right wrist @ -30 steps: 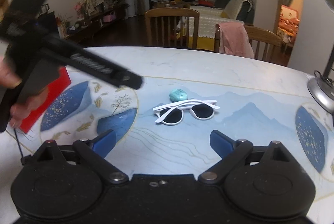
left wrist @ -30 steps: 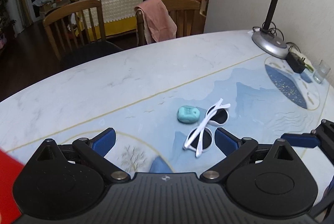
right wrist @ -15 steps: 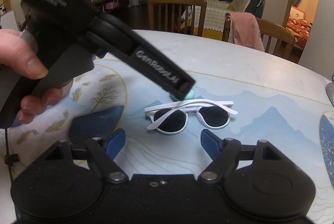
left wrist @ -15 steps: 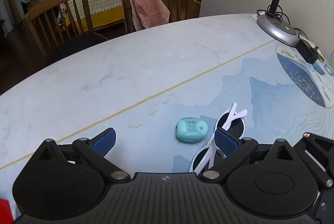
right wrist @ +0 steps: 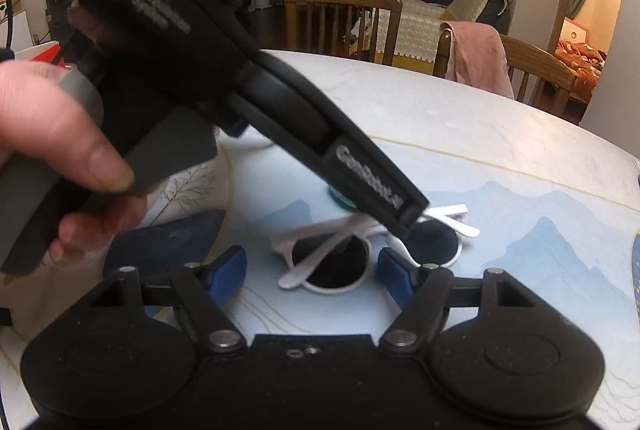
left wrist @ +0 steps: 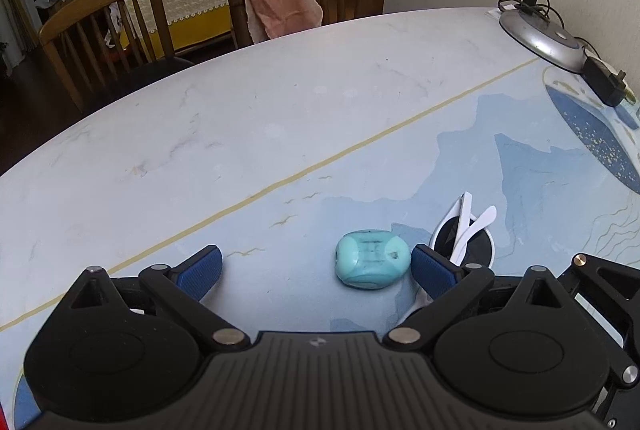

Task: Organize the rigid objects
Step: 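Grasp the teal case with the left tool while the right tool grasps the white sunglasses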

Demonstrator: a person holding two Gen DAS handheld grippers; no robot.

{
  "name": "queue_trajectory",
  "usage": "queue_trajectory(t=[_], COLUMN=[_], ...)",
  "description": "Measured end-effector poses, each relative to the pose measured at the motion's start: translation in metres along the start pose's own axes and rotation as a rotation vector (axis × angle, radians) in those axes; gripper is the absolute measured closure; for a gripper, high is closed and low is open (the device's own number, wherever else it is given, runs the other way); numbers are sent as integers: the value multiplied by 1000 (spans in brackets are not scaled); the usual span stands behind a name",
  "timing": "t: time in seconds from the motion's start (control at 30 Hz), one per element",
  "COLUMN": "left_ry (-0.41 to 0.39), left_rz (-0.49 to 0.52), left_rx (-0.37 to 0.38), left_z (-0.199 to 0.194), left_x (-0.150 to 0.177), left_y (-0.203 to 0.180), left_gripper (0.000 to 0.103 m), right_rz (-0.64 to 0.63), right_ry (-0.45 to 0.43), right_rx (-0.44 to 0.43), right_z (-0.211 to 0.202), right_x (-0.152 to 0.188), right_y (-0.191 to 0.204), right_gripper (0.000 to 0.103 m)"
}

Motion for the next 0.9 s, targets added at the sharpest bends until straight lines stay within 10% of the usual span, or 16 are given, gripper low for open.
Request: queue_trajectory(t=[0.17,0.53,0.9], left_ry=[-24,-55,-62], left_rz=[4,54,8], left_rx=[-8,49,49], left_z=[1,-4,-25], left_x=[2,4,12], left_y=[-2,-16,-4], left_gripper=[6,62,64], right_rz=[14,18,30], right_ry=[-10,-37,-40], right_rx=[3,40,90], right_z=[1,-2,-17], right_x=[-1,0,7], right_y=[0,-2,-5], right_gripper=[35,52,52])
Point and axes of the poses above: each gripper's, at about its wrist camera, not at the fingertips, and z roughly the way its jaws point, y to its left, x to its underside, the point moved 4 cm from there along z, roughly the way its jaws point, and after that the axes turned 14 degrees about -z, right-handed, at the moved point
